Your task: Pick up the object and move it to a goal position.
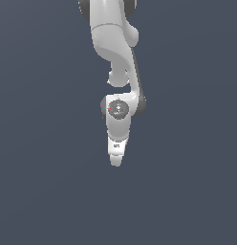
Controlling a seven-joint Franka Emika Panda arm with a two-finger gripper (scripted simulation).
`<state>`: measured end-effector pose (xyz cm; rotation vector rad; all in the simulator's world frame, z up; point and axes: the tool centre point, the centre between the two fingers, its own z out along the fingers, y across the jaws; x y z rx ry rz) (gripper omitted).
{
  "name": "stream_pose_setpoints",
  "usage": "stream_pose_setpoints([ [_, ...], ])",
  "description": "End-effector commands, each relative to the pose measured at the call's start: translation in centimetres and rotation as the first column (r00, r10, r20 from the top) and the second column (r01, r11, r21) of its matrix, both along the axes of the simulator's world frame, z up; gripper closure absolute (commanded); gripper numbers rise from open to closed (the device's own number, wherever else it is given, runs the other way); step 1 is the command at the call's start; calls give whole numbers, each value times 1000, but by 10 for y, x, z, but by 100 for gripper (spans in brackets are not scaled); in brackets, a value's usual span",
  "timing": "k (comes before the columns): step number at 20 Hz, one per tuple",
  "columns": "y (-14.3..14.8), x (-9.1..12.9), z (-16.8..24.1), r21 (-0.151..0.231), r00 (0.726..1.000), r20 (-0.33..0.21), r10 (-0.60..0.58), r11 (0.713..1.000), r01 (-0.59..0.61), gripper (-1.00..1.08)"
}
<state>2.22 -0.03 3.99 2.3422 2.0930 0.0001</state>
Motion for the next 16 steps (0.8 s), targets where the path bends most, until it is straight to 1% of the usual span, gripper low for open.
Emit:
stream_pose_setpoints([
  [1,0,0,1,0,1000,0,0,1000,0,108],
  [9,2,-6,25,-1,1000,0,0,1000,0,108],
  [16,5,-17,73,-2,1000,0,1,1000,-1,108],
])
